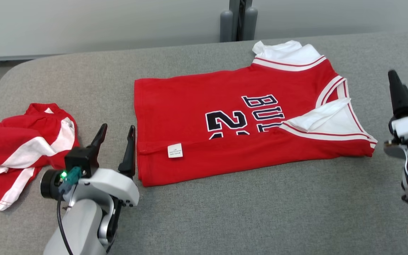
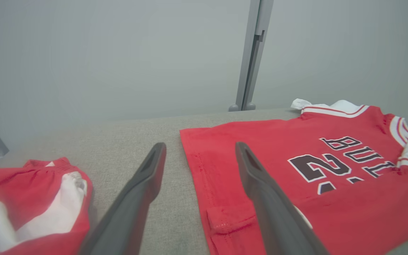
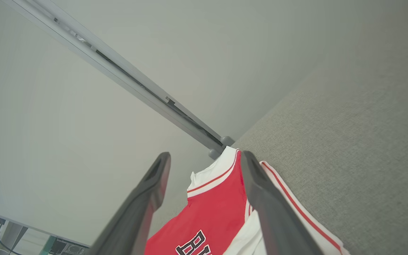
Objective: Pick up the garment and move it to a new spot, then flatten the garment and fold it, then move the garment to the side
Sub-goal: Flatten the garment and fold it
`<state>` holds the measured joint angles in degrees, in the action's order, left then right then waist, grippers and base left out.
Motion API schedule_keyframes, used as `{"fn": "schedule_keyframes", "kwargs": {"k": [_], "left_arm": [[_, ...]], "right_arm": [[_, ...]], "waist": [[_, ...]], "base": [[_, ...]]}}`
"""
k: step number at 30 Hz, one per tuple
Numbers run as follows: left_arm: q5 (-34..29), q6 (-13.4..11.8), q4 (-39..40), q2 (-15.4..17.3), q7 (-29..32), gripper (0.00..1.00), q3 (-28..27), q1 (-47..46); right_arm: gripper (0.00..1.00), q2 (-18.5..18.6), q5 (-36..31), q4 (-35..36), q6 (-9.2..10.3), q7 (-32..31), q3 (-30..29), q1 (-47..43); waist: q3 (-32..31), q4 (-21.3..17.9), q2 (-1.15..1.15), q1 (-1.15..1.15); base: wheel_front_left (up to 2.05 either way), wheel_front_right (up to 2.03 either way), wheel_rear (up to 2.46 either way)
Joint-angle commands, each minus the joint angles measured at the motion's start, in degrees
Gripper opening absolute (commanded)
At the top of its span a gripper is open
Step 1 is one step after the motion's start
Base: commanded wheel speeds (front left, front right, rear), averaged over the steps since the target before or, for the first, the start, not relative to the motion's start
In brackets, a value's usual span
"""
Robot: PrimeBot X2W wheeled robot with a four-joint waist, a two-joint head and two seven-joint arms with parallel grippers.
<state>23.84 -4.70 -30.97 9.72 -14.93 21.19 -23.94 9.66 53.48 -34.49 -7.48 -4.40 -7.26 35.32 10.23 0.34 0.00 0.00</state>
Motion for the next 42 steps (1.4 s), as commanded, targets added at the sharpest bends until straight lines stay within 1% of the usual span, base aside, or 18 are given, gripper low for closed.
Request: {"fn": "schedule_keyframes", "kwargs": {"k": [1,6,8,10,13,19,23,28,35,38,41,42], "left_arm": [[-0.5,-0.3,1.2,0.0,-0.2,1.0,-0.6,1.3],[-1.9,-0.4,6.4,-0.7,-0.2,1.0,-2.5,6.4],[-2.2,-0.5,8.0,-1.2,-0.2,1.0,-3.7,8.4],[-2.5,0.1,9.6,-1.9,-0.2,1.0,-4.8,10.4],[-2.5,1.6,11.2,-2.8,-0.2,1.0,-6.6,13.0],[-4.8,3.0,12.8,-4.5,-0.2,1.0,-10.1,16.4],[-6.7,3.9,14.3,-5.5,-0.2,1.0,-12.2,17.9],[-8.9,4.3,15.0,-6.2,-0.2,1.0,-14.2,19.8],[-8.9,4.8,13.3,-6.7,-0.2,1.0,-14.9,20.8],[-7.9,5.2,12.2,-6.7,-0.2,1.0,-13.7,20.1],[-5.8,6.3,8.9,-6.7,-0.2,1.0,-11.5,18.9],[-4.6,6.3,7.3,-6.7,-0.2,1.0,-11.0,18.4]], "right_arm": [[1.0,0.3,0.5,0.8,-0.02,0.7,0.0,-1.7],[1.0,0.1,2.0,4.3,-0.02,1.9,-0.8,-8.7],[1.0,0.2,1.3,6.0,-0.02,2.9,-0.5,-11.4],[1.0,0.2,-0.1,7.7,-0.02,4.1,0.4,-13.9],[1.0,0.8,-3.8,9.7,-0.02,6.5,2.5,-17.3],[1.0,2.1,-14.8,11.2,-0.02,13.2,7.7,-21.9],[1.0,1.9,-21.2,11.3,-0.02,17.0,10.0,-23.7],[1.0,0.6,-27.3,10.4,-0.02,18.8,11.9,-25.5],[1.0,-1.0,-28.9,8.2,-0.02,19.4,11.3,-25.3],[1.0,-0.7,-28.2,6.9,-0.02,19.5,10.3,-23.8],[1.0,-1.0,-27.3,5.6,-0.02,18.7,9.1,-22.4],[1.0,-1.2,-26.9,5.0,-0.02,18.3,8.5,-21.6]], "waist": [[-0.8,-0.1,0.0,0.0],[-2.5,0.0,0.0,0.0],[-3.0,-0.1,0.0,0.0],[-3.6,-0.3,0.0,0.0],[-4.4,-0.7,0.0,0.0],[-5.5,-1.5,0.0,0.0],[-5.7,-1.7,0.0,0.0],[-5.9,-1.9,0.0,0.0],[-5.7,-2.0,0.0,0.0],[-5.0,-2.0,0.0,0.0],[-3.9,-2.1,0.0,0.0],[-3.5,-2.1,0.0,0.0]], "base": [[0.0,0.0,0.0],[0.0,0.0,0.0],[0.0,0.0,0.0],[0.0,0.0,0.0],[0.0,0.0,0.0],[0.0,0.0,0.0],[0.0,0.0,0.0],[0.0,0.0,0.0],[0.0,0.0,0.0],[0.0,0.0,0.0],[0.0,0.0,0.0],[0.0,0.0,0.0]]}}
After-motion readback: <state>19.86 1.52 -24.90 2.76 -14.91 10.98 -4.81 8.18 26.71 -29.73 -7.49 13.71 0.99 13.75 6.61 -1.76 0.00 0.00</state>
